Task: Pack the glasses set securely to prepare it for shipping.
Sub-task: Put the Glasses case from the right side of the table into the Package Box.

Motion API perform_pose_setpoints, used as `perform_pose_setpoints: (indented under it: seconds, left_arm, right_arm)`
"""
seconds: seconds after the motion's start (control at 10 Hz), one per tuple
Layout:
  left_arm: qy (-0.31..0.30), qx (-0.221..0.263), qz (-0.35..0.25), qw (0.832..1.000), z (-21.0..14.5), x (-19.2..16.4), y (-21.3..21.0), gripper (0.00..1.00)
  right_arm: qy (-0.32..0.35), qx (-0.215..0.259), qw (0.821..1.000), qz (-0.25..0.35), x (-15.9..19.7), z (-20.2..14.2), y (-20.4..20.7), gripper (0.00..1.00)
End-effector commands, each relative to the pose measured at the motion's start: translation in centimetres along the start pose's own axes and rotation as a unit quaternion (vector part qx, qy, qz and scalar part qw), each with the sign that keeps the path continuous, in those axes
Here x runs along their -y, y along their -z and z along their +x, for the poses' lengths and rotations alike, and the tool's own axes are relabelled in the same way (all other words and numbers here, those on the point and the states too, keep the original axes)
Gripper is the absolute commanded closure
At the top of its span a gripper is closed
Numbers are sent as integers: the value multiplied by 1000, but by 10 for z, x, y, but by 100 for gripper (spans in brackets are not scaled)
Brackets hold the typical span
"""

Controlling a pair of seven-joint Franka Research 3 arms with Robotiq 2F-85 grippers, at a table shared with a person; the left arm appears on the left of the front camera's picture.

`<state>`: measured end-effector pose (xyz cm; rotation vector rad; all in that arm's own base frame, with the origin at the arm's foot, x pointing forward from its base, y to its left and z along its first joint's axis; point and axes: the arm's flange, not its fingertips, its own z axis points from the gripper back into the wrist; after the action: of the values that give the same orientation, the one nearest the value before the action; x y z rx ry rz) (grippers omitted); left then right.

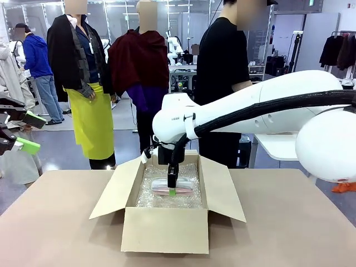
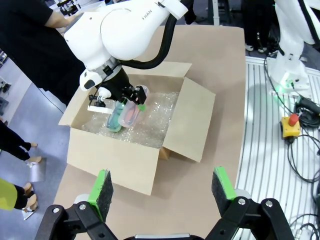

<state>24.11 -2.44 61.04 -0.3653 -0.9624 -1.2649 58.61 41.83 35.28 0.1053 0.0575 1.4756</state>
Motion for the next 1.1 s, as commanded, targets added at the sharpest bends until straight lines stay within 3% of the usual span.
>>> perform_pose_setpoints:
  seconds: [0.0, 0.2, 0.3, 0.5, 1.0]
  left_arm:
    - [8, 10, -3, 1000, 1, -2, -1, 0]
    - [8, 10, -3, 1000, 1, -2, -1, 0]
    - [8, 10, -3, 1000, 1, -2, -1, 0]
    - [8, 10, -3, 1000, 1, -2, -1, 0]
    - [8, 10, -3, 1000, 1, -2, -1, 0]
  right_arm:
    - [-9, -8, 1000, -3, 0, -5, 13, 66]
    - [-10, -18, 1000, 4, 2, -9, 20, 66]
    - [-8, -22, 1000, 8, 4, -12, 22, 28]
    - [-7, -21, 1000, 9, 6, -19, 20, 0]
    - [-17, -19, 1000, 1, -5, -26, -5, 0]
